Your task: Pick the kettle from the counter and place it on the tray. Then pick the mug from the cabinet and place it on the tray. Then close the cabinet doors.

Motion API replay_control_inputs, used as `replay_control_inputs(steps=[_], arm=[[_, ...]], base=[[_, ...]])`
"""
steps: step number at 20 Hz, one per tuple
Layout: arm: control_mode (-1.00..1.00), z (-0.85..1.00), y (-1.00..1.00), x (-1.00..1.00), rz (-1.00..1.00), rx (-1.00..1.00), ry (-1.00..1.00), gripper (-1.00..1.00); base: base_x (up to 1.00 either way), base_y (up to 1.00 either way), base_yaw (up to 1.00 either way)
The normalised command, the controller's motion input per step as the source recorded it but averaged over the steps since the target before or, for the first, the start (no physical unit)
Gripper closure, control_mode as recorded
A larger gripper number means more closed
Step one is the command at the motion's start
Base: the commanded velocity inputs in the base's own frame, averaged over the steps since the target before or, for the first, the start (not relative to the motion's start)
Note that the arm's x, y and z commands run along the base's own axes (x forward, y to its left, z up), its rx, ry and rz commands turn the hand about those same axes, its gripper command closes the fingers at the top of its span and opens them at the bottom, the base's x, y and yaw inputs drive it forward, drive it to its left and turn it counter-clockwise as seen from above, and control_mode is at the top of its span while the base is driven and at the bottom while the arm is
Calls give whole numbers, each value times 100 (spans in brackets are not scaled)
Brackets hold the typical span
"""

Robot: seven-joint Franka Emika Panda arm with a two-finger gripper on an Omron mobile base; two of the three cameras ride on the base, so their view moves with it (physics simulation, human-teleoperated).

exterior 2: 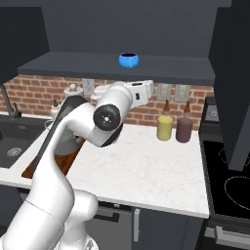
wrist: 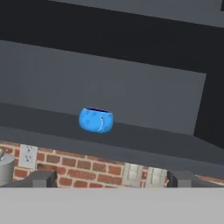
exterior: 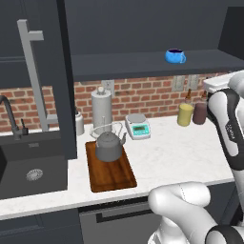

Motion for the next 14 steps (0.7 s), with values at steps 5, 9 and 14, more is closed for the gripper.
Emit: replay_control_inputs(steps=[5,9,14], arm=[[-100,42,2,0,0,0,0,-100],[-100,41,3,0,0,0,3,-100],[-100,13,10,0,0,0,9,-100]], base=[[0,0,0],[0,0,0],[0,0,0]])
